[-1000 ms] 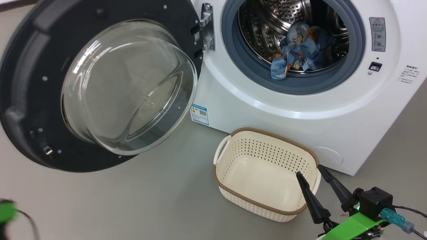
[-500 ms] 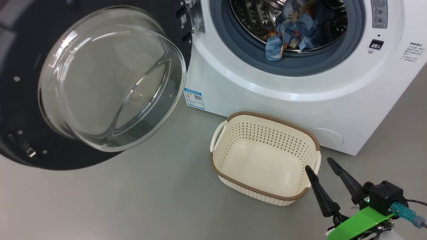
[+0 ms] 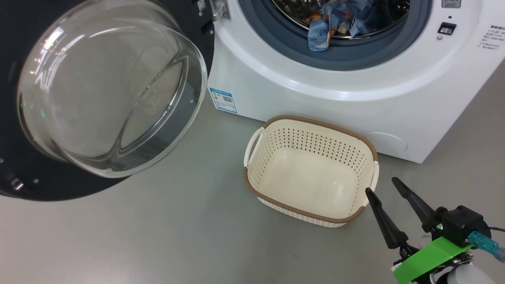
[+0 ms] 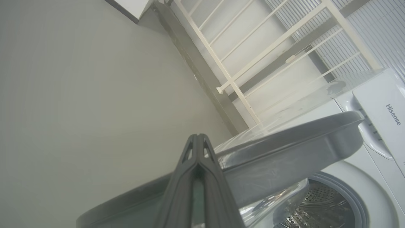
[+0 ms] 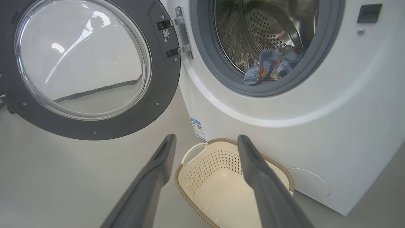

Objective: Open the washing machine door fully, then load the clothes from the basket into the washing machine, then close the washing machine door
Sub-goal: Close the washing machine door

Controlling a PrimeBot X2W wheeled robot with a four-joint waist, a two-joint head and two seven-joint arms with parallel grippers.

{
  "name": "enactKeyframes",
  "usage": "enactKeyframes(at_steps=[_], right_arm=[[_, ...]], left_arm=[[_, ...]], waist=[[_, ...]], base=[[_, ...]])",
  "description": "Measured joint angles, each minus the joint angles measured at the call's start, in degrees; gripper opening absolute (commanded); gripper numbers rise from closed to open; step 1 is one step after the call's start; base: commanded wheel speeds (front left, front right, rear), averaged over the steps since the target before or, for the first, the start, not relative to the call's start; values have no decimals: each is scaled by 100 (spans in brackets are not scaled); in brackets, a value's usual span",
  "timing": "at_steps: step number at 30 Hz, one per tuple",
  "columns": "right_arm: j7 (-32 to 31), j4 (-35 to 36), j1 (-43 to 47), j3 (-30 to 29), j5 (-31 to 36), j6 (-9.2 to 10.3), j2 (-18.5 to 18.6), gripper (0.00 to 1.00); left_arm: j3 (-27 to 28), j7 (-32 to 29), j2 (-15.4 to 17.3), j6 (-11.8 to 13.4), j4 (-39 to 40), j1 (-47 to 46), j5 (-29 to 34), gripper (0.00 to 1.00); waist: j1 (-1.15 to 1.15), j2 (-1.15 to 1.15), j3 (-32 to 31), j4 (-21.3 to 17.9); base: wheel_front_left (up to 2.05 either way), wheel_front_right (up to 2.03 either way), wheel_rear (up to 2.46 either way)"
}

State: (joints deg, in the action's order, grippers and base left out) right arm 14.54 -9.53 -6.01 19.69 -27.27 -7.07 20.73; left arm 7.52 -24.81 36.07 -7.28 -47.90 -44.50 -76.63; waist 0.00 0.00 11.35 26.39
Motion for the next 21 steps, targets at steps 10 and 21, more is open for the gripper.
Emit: enactKeyframes(at_steps=[10, 21], right_arm=[[0, 26, -112, -9, 1, 0, 65, 100], [0, 1, -118, 0, 0, 0, -2, 100]], left_arm=[[-183, -435, 133, 1, -19, -9, -308, 0], [-504, -1272, 305, 11, 275, 123, -573, 0]], waist=[[0, 0, 101, -21], [0, 0, -45, -43]], base=[[0, 0, 0], [0, 0, 0]])
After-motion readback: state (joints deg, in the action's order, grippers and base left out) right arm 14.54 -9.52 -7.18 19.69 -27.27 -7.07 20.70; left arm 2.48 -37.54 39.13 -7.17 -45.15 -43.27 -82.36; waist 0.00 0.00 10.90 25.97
